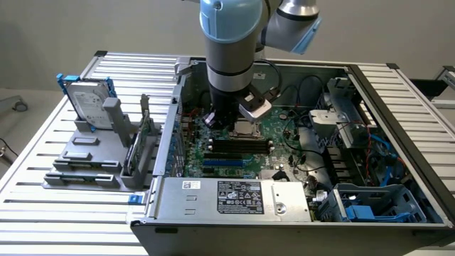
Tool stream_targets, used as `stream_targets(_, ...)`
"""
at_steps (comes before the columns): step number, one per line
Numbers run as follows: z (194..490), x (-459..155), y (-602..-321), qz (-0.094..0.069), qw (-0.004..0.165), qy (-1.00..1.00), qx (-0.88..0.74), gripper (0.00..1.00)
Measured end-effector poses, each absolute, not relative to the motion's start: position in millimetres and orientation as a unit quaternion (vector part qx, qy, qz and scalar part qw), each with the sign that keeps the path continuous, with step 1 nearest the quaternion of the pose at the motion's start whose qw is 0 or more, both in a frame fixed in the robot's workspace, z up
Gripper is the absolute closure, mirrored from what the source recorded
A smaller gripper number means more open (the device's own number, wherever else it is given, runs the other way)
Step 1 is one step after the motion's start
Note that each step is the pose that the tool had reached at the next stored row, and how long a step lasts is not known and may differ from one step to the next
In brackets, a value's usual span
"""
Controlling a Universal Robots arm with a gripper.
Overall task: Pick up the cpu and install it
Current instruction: 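Install the second cpu locking lever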
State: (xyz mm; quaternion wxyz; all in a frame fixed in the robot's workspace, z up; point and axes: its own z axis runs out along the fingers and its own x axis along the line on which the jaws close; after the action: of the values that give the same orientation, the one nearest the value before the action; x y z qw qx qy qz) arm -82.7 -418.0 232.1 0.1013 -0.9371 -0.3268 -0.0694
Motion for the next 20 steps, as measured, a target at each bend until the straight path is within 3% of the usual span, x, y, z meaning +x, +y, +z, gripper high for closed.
stream_targets(20, 202, -87, -417, -0.071, 0.11, -0.333, -0.934, 0.89)
